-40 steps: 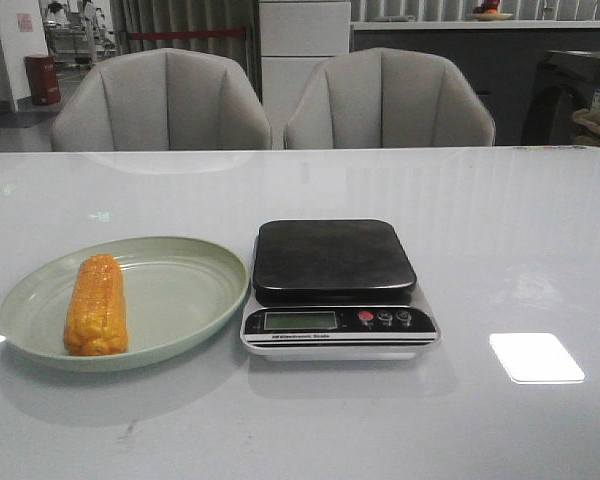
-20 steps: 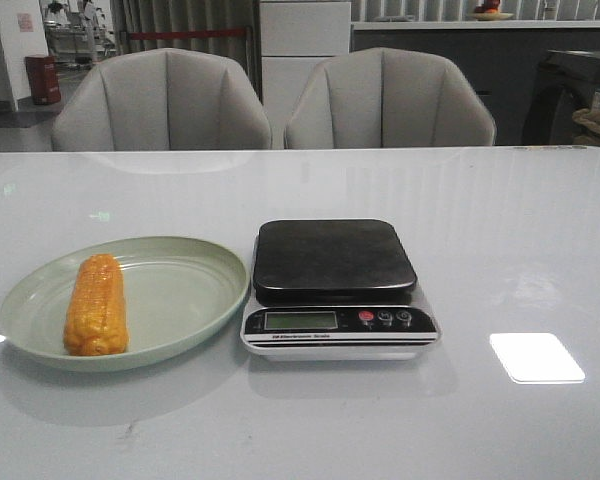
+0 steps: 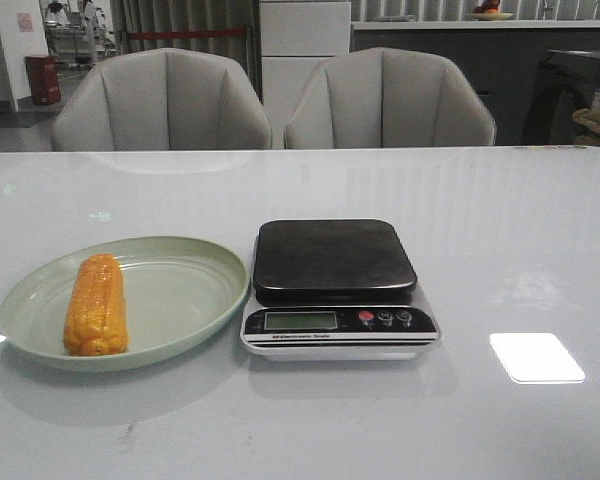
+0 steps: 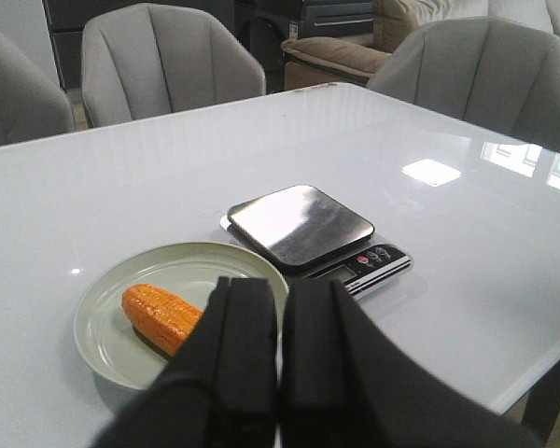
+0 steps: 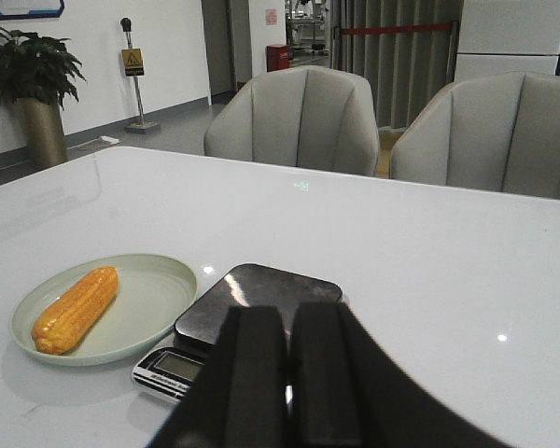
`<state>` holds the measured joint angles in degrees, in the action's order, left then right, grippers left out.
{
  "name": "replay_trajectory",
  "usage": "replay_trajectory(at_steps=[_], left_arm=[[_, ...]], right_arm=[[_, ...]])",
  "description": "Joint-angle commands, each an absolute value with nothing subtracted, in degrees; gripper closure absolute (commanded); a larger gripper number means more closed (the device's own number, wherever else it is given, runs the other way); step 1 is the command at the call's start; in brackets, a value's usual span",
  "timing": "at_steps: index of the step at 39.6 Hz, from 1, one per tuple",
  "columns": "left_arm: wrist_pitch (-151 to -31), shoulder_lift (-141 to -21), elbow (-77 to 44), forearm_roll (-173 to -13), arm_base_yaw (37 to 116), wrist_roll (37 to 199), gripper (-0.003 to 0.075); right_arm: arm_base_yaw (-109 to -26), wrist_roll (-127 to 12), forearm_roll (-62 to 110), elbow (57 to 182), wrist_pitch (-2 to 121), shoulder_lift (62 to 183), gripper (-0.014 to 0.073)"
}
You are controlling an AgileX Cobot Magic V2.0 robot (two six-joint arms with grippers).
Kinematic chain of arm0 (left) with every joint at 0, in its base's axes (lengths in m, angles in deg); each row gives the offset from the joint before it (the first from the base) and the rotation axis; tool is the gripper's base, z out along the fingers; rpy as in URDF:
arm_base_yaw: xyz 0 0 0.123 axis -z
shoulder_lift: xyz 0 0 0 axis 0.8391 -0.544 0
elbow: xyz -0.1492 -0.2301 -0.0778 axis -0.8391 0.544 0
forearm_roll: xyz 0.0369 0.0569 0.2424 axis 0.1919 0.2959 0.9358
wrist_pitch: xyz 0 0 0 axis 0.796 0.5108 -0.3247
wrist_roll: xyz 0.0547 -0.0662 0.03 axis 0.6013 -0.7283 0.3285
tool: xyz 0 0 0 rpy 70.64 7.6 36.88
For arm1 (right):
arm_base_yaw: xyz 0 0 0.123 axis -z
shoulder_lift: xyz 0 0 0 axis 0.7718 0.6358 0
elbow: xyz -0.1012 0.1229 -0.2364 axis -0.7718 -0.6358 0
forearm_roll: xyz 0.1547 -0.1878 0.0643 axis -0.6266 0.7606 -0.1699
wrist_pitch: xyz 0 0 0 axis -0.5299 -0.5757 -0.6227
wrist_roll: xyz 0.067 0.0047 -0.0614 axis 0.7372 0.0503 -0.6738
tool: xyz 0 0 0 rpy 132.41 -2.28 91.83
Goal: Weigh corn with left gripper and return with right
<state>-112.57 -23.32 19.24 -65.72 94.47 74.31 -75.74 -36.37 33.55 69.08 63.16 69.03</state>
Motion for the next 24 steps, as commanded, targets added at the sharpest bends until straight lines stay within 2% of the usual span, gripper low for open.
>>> replay_trajectory(at_steps=[1, 11, 24], left_arm=[[-107.73, -23.55, 17.88, -65.57, 94.43, 74.20, 0.0606], [-107.04, -23.55, 19.36, -63.83, 93.18, 74.20, 0.0607], [-82.57, -23.55, 33.63, -61.78, 72.88, 74.20, 0.0607]], right_arm=[[-75.53, -36.98, 34.25, 70.49, 67.33, 69.54, 0.0417], [-75.53, -36.98, 34.25, 70.49, 67.33, 69.54, 0.0417], [-75.53, -36.98, 34.25, 70.49, 67.27, 69.54, 0.0417]])
